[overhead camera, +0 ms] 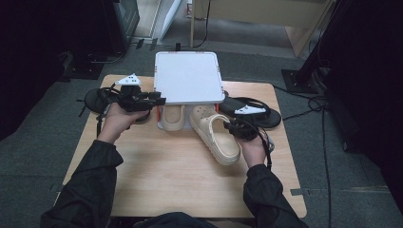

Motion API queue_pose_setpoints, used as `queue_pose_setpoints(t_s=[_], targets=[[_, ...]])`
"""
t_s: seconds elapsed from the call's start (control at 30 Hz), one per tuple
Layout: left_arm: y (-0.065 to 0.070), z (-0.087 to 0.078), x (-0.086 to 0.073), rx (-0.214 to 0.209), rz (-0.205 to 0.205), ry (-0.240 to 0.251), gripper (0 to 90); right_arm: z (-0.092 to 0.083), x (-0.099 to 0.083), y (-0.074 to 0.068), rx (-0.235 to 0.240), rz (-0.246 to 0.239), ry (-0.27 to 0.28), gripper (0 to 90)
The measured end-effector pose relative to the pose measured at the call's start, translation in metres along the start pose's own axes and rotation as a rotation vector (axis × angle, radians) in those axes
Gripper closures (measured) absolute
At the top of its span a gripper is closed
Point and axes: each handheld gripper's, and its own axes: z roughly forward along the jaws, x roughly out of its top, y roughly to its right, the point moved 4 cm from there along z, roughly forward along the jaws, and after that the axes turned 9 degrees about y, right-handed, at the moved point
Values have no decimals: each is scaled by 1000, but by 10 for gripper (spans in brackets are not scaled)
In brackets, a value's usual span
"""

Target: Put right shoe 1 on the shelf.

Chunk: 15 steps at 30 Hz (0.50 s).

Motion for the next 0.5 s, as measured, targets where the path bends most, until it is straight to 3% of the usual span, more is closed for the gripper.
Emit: queue_pose_setpoints(t_s=[0.23, 0.5], targets=[[0, 0, 0, 2, 1, 1, 586, 12, -6, -11, -34, 0, -6, 743], [0, -1, 0, 4, 2, 0, 586, 15, -14, -19, 8, 27, 11, 604]])
